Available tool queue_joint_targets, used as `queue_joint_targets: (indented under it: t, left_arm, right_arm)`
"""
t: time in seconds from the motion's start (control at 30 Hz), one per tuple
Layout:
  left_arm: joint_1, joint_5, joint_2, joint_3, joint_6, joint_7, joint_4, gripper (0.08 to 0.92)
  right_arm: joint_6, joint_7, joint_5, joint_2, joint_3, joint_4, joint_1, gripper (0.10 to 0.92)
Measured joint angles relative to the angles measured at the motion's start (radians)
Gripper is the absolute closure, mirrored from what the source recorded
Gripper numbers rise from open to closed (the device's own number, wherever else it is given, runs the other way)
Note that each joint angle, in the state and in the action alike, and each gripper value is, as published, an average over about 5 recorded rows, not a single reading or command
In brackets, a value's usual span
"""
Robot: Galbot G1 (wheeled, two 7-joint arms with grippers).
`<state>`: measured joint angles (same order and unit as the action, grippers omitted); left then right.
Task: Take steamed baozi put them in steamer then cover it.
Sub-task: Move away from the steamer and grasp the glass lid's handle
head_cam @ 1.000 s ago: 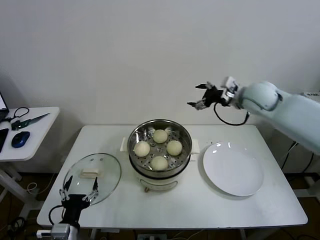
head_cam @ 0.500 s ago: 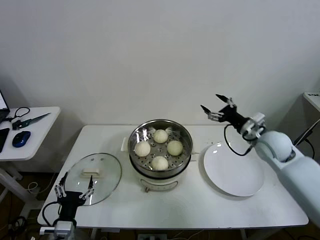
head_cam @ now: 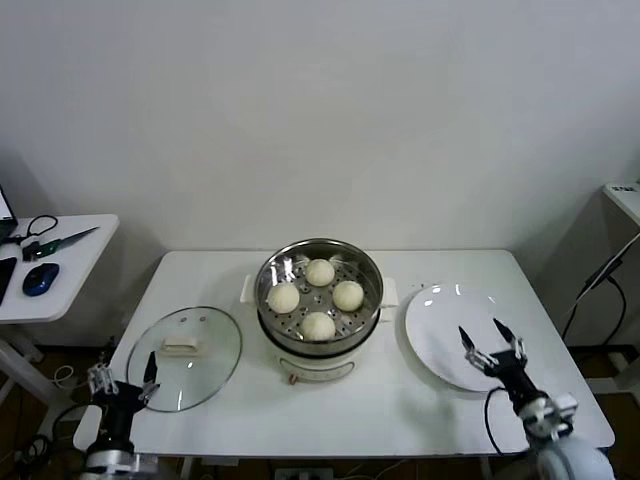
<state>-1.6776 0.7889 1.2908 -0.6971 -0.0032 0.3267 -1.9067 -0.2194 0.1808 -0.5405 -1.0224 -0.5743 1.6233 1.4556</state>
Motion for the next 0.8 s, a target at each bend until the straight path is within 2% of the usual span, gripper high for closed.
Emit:
queue_joint_targets:
  t: [0.17,0.33,0.8]
  left_arm:
    - [0.030,0.205,-0.027,0.012,-0.001,0.084,0.090,0.177]
    - [0.071,0.357,-0.049,0.031,-0.015,0.131,0.188,0.177]
    - [0.207,0.493,-0.080,0.080,-0.031,0.142,0.395,0.177]
  right_arm:
    - [-0.038,-0.003,0.018,-0.061,-0.038,0.010,0.072,0.203]
    - [-0.057,-0.006,0.037,-0.108,-0.062,0.025,0.117,0.203]
    - [-0.091,-0.012,0.064,-0.182,-0.100,0.051,0.190,0.203]
